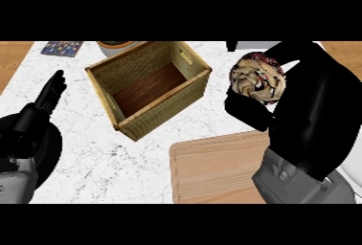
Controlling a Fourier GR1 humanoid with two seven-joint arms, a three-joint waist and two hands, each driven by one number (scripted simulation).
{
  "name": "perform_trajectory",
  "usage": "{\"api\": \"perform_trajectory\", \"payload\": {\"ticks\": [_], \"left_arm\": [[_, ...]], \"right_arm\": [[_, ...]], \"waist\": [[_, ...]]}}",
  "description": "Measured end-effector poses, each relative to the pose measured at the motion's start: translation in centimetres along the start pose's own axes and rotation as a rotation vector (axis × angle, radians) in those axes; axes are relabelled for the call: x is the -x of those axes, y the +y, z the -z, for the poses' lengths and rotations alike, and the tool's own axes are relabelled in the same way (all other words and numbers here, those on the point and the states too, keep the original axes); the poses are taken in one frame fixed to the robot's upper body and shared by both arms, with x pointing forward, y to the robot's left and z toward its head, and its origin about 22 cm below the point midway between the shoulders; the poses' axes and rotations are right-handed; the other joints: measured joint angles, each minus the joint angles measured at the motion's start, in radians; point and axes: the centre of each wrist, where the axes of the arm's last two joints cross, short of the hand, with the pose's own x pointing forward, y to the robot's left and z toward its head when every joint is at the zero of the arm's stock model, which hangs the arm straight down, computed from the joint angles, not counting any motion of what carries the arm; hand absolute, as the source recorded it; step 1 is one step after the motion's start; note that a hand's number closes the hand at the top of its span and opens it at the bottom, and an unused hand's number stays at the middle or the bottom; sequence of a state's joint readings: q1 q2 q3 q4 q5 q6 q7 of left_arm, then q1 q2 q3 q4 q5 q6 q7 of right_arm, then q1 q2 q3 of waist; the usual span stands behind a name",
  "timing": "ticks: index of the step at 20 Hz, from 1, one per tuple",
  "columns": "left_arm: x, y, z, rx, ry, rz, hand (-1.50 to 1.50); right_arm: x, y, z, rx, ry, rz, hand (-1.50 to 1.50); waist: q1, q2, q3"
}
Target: Pick the cupcake from the cutting board and place it in the basket
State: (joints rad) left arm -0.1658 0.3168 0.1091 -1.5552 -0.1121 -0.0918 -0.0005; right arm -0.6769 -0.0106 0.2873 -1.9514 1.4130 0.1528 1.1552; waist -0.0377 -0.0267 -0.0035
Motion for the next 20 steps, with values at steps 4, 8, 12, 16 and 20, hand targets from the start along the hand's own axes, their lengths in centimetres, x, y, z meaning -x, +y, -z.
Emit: {"api": "perform_trajectory", "payload": {"ticks": [4,8,12,16,20], "left_arm": [[-0.6,-0.6,0.5,0.021,-0.025,-0.007,0.00],[-0.9,-1.4,0.9,0.044,-0.045,-0.008,0.00],[-1.2,-1.9,1.5,0.063,-0.055,-0.009,0.00],[-1.4,-2.3,1.9,0.073,-0.063,-0.011,0.00],[-1.5,-2.6,2.3,0.079,-0.076,-0.010,0.00]], "right_arm": [[-4.0,-2.7,-0.2,0.049,-0.090,0.079,1.50],[-7.6,-4.3,1.2,0.036,-0.124,0.127,1.50],[-10.7,-4.8,3.1,-0.013,-0.123,0.127,1.50],[-13.7,-4.8,5.1,-0.065,-0.102,0.117,1.50],[-15.8,-4.1,7.1,-0.123,-0.061,0.097,1.50]], "waist": [[0.034,0.010,0.000],[0.059,0.016,-0.001],[0.075,0.022,-0.001],[0.091,0.027,-0.002],[0.099,0.033,-0.002]]}}
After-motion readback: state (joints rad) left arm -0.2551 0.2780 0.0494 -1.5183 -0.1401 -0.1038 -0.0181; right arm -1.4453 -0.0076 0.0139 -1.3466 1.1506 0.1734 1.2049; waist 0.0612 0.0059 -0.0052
